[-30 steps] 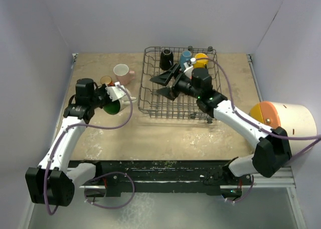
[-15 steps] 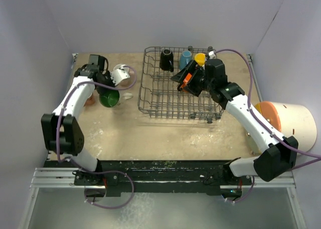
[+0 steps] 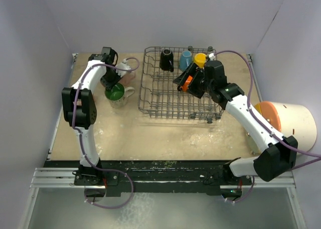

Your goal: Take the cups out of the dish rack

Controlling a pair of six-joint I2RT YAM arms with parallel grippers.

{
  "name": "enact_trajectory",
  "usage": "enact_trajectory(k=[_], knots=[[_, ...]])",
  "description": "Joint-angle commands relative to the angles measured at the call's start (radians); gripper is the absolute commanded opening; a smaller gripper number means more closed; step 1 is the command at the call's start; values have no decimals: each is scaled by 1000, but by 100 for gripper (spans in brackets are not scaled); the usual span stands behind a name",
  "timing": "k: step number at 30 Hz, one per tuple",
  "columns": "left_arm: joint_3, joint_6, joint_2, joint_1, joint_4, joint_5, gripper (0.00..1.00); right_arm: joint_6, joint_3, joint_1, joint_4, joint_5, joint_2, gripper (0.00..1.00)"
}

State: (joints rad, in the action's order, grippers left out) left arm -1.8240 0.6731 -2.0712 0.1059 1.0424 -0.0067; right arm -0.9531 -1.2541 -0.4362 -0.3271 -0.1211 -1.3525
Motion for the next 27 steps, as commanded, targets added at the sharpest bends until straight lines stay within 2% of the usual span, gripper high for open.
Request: enact_trajectory(k=[1, 8, 15, 18, 23, 27], knots=[[-78, -123, -2, 12, -19, 43, 0, 37, 5, 10, 18, 32, 23, 89], [-92, -200, -28, 13, -57, 38, 0, 107, -82, 11, -87, 175, -70, 91], [-84, -320, -9, 12, -72, 60, 24, 136, -193, 12, -151, 385, -231, 93], [-60, -357, 15, 11, -89, 86, 33, 135, -233, 10, -138, 414, -302, 94], [-55, -375, 51, 7, -92, 84, 38, 78, -313, -4, -150, 475, -434, 94], [-57, -378, 103, -16, -86, 95, 45, 37, -438, -37, -223, 557, -558, 93]])
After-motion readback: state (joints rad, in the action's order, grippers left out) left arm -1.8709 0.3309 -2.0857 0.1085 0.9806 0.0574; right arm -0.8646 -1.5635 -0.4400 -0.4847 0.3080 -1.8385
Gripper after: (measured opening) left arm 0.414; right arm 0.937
